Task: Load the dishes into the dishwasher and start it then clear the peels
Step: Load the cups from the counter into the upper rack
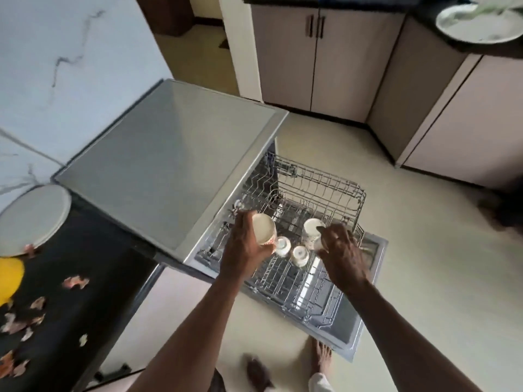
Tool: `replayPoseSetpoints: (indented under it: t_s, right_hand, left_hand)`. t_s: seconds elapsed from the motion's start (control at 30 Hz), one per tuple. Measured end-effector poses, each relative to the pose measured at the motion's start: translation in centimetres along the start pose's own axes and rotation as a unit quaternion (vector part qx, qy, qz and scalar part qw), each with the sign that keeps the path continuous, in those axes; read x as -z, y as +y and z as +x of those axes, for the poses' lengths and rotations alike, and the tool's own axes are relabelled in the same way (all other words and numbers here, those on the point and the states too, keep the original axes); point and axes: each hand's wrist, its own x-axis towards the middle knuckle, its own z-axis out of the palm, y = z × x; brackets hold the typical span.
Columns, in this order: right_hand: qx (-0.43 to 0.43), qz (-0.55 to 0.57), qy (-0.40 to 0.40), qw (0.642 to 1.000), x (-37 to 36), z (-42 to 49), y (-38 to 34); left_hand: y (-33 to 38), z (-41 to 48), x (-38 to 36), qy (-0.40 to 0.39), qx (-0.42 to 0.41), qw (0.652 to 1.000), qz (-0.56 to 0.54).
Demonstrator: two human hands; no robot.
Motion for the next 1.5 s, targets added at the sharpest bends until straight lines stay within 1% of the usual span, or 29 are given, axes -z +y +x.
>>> replayPoseSetpoints:
  t_s: [0.13, 0.33, 0.43, 0.6, 0.67, 0.8, 0.97, 1.1, 1.2, 1.27, 1.5]
  right_hand:
    - [-0.023, 0.037, -0.018, 0.999, -4.3, 1.6, 1.0]
    - [-0.066, 0.080, 0.006, 0.995, -10.4, 4.3, 1.8]
    - [-0.091, 0.080, 0.021, 0.992, -13.0, 5.9, 2.9]
    - [-0.177, 0.094, 0.062, 0.978, -14.6, 6.9, 5.1]
    - [-0.199, 0.096, 0.075, 0.972, -14.9, 6.5, 5.8]
    - [-0.218, 0.078, 0.080, 0.970, -15.6, 5.5, 6.2]
    - [-0.246, 0.083, 0.120, 0.958, -15.7, 4.8, 6.3]
    - [-0.266, 0.092, 0.139, 0.950, -15.2, 4.5, 6.5]
    - [-0.261, 0.083, 0.139, 0.952, -14.9, 4.2, 6.9]
    - [-0.259, 0.082, 0.135, 0.953, -14.9, 4.3, 6.9]
    - [-0.181, 0.048, 0.088, 0.978, -15.5, 5.6, 4.7]
  left_hand:
    - [-1.8, 5.6, -5.5, -0.037, 0.036, 0.999, 0.011]
    - [-7.1, 13.1, -14.0, -0.088, 0.057, 0.994, 0.026]
    - [-9.5, 15.4, -17.7, -0.097, 0.039, 0.994, 0.025]
    - [-12.1, 16.5, -21.7, -0.118, -0.004, 0.991, 0.065]
    - [-12.6, 16.5, -22.5, -0.126, -0.003, 0.990, 0.060]
    - [-13.0, 16.4, -23.8, -0.168, 0.023, 0.985, 0.041]
    - [-13.1, 16.6, -24.3, -0.169, -0.030, 0.983, 0.067]
    - [-12.9, 16.5, -24.7, -0.165, -0.038, 0.983, 0.065]
    - [-12.7, 16.9, -24.8, -0.182, -0.050, 0.979, 0.076]
    - [-12.6, 17.2, -24.8, -0.181, -0.043, 0.980, 0.069]
    - [-12.4, 17.2, -23.8, -0.211, -0.039, 0.975, 0.051]
